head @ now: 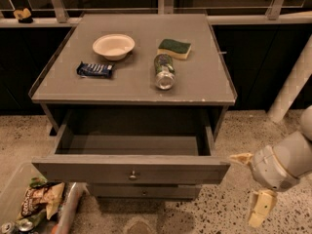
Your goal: Close top drawer
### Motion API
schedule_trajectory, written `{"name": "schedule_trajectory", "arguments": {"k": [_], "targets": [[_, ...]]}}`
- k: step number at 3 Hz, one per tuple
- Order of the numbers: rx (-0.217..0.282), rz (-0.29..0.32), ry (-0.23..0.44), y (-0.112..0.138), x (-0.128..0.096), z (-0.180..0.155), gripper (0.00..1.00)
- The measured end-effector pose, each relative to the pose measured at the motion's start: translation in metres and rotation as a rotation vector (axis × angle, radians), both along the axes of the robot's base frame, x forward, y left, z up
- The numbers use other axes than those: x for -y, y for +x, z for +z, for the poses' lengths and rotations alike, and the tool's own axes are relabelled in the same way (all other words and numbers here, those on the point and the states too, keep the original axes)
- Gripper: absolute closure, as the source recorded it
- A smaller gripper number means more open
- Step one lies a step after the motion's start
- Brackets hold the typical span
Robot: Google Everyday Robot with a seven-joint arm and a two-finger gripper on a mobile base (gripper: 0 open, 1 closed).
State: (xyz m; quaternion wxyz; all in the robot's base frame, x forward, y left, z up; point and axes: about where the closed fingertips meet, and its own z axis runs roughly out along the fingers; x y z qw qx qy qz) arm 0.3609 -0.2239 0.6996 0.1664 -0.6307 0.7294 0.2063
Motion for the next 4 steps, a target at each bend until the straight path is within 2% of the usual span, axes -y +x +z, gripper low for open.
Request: {"name": "schedule_trajectory", "arguments": {"k": [1,2,3,4], "targets": [[-0.046,0.065,0.022,0.010,-0.017,-0.027,0.00],[-0.046,0.065,0.022,0.010,-0.017,-0.027,0.00],[-0.020,0.075,0.009,0.007,-0.020,-0.013,0.00],[0.059,0.129,-0.044,-0.018,-0.045,0.029,0.00]]}}
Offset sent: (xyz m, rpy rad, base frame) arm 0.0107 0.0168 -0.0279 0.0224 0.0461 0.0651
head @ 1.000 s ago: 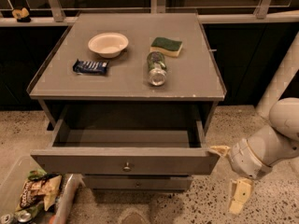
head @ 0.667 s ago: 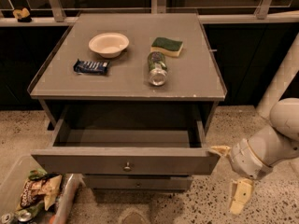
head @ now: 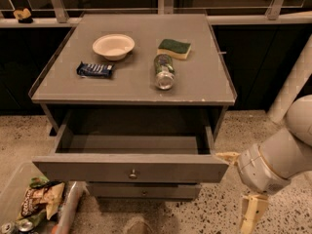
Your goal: Close top drawer
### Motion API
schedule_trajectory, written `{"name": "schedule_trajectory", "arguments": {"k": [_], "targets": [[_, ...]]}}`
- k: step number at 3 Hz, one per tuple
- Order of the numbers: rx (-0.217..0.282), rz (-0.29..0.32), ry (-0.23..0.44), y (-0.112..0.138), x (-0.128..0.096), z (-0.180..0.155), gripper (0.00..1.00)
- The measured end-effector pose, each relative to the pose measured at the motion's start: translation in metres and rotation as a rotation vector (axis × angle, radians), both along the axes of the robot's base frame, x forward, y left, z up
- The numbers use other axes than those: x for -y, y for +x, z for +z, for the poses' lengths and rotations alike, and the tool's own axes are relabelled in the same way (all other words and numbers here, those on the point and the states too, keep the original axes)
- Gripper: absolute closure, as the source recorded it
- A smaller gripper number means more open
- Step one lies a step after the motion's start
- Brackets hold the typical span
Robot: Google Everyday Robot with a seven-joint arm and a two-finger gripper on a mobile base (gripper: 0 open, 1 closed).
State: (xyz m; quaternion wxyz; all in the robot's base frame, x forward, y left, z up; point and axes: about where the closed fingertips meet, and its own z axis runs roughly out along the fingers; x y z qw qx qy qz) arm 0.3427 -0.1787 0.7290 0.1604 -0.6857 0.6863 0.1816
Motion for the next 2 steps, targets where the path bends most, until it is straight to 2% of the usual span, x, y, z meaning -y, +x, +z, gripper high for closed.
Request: {"name": "schedule_trajectory", "arguments": {"k": [1,2], "targets": [[0.000,0.000,0.000,0.000,0.000,0.000,0.00],[-0.062,-0.030,0.021,0.006,0.008,-0.025,0.00]]}}
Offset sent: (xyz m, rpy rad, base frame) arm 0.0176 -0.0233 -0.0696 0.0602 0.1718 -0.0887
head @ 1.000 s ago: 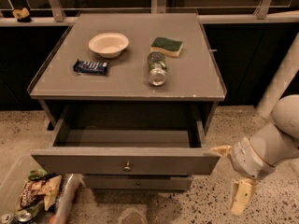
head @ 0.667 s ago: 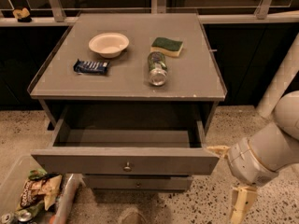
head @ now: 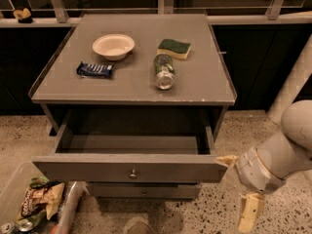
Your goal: Close top drawer
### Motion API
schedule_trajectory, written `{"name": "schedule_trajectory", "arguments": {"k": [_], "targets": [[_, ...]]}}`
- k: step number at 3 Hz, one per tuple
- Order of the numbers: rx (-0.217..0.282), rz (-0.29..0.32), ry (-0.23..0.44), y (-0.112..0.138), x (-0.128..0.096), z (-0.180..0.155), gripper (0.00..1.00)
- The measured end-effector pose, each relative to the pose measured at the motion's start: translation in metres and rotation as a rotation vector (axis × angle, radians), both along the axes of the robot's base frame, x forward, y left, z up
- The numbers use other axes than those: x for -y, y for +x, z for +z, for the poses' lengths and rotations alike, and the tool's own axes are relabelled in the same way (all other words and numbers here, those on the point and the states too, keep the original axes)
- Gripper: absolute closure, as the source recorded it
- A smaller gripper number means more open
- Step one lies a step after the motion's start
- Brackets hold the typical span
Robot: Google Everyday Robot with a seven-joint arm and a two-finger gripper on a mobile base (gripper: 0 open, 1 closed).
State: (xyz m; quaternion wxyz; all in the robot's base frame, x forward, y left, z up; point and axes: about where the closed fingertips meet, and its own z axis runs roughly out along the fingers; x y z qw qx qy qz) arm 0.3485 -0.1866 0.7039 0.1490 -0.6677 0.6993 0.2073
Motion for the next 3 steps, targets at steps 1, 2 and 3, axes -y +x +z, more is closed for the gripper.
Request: {"name": "schedule_trajectory", "arguments": {"k": [1,2,3], "targets": [[-0.064,-0.020,0.028,-0.001,0.004,-0.028,0.00],[-0.094,0.003,0.043,0.009,0.000,-0.047,0.00],[-0.089,0.025,0.043,0.027,-0.005,-0.056,0.00]]}}
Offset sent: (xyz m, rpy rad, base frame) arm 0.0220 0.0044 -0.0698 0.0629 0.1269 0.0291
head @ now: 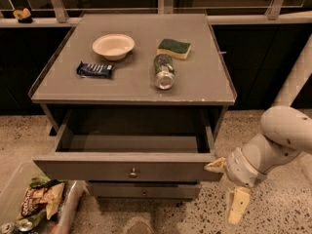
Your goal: Close top drawer
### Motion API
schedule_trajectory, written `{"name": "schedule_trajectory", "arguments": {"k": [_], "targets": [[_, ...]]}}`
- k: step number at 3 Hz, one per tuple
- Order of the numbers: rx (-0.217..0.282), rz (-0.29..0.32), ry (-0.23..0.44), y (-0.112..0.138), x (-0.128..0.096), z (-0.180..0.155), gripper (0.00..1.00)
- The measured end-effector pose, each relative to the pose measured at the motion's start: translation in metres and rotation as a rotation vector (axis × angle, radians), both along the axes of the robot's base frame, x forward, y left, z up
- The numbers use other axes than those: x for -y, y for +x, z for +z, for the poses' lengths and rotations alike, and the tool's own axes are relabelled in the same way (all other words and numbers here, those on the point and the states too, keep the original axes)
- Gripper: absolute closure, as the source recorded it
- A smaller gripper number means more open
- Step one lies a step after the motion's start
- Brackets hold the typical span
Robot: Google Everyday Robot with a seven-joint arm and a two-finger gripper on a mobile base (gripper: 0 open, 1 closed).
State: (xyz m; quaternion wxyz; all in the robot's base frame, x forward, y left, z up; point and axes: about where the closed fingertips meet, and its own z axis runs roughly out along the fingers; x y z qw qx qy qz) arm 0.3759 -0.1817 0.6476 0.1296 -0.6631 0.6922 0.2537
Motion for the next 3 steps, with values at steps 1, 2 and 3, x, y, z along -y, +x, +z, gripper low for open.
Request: {"name": "schedule_trajectory", "arguments": {"k": [1,2,3], "targets": [[0.083,-0.009,0.005,0.037,0.001,0.020,0.00],[0.162,-0.035,0.005,0.084,0.005,0.050,0.00],[0.179,-0.082,0.020,0.131,0.016,0.067,0.00]]}}
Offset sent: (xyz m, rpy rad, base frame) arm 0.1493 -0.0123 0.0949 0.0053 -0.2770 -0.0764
